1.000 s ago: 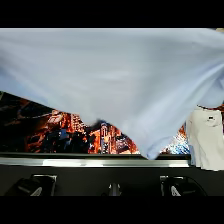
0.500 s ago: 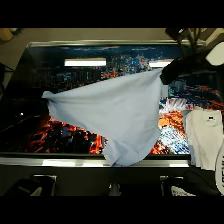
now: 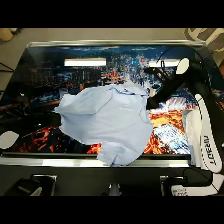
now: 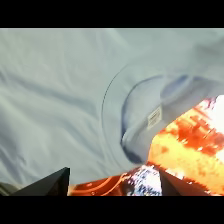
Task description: Fold the shirts.
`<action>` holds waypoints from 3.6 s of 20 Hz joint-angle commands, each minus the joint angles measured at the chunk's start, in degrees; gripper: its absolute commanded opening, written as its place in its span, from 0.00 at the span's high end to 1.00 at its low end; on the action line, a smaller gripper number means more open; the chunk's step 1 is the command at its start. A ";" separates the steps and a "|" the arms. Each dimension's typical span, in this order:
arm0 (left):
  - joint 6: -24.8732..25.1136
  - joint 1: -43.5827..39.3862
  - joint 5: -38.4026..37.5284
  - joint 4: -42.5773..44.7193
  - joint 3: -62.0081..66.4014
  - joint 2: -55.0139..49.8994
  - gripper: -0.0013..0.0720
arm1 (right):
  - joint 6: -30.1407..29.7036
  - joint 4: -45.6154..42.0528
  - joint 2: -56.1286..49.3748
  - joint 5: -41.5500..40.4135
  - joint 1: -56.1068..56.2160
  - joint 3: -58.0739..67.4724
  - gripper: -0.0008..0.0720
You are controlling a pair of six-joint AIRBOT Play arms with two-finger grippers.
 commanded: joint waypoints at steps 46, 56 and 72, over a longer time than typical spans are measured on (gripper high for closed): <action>7.56 0.07 -18.73 9.20 52.89 -2.25 0.94 | -4.00 -20.87 41.88 -14.97 0.13 14.78 0.96; 4.52 3.13 -8.92 9.29 40.68 -38.32 0.94 | 12.26 -19.08 6.01 -35.76 0.13 1.79 0.96; 11.96 18.34 -39.87 -7.54 43.10 -45.42 0.30 | 5.33 -13.42 -1.99 -2.78 -15.13 1.03 0.38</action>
